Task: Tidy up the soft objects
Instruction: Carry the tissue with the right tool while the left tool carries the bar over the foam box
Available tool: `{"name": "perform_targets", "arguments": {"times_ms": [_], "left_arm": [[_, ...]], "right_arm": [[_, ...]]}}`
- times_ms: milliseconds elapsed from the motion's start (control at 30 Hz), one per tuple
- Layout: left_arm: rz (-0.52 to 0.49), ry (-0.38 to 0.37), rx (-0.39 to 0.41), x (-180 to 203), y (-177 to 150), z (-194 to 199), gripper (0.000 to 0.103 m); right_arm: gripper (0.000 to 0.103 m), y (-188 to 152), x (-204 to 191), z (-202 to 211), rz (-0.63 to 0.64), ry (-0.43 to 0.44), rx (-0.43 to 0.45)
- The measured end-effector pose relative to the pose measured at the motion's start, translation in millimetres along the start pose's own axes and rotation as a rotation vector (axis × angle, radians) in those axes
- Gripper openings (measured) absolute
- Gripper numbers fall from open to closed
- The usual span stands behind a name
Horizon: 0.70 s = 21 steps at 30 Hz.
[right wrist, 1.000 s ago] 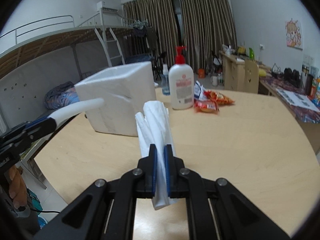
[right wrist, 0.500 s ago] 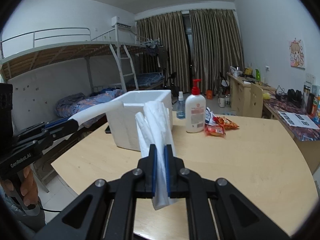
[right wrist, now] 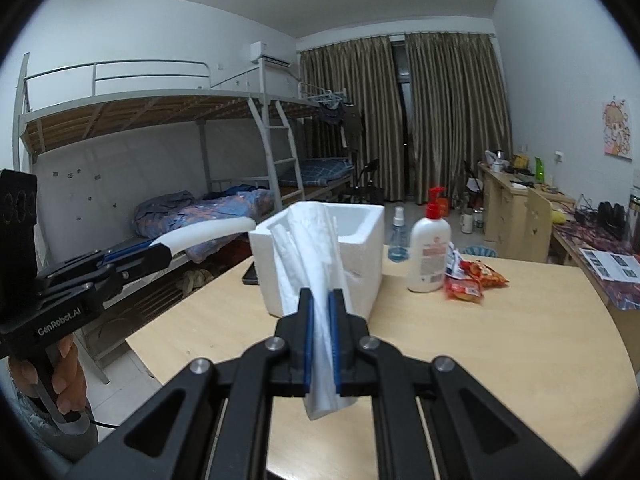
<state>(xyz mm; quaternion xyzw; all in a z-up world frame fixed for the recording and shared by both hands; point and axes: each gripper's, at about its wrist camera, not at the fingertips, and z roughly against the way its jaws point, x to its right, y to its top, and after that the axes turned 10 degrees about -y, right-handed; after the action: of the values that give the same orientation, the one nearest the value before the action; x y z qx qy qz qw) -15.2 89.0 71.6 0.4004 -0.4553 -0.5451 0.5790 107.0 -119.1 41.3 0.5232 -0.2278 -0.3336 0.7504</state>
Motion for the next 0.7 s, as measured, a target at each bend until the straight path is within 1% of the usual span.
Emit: {"name": "perform_targets", "arguments": {"times_ms": [333, 433, 700], "left_arm": [[0.026, 0.056, 0.006, -23.9, 6.6, 0.5, 0.018], [0.032, 0.06, 0.008, -29.1, 10.8, -5.8, 0.018], [0.02, 0.048, 0.013, -35.1, 25.1, -28.0, 0.018]], "right_arm": [[0.01, 13.8, -19.2, -23.0, 0.037, 0.062, -0.003], [0.01, 17.0, -21.7, -28.1, 0.042, 0.077, -0.004], [0.01, 32.7, -19.1, -46.0, 0.045, 0.078, -0.014]]}}
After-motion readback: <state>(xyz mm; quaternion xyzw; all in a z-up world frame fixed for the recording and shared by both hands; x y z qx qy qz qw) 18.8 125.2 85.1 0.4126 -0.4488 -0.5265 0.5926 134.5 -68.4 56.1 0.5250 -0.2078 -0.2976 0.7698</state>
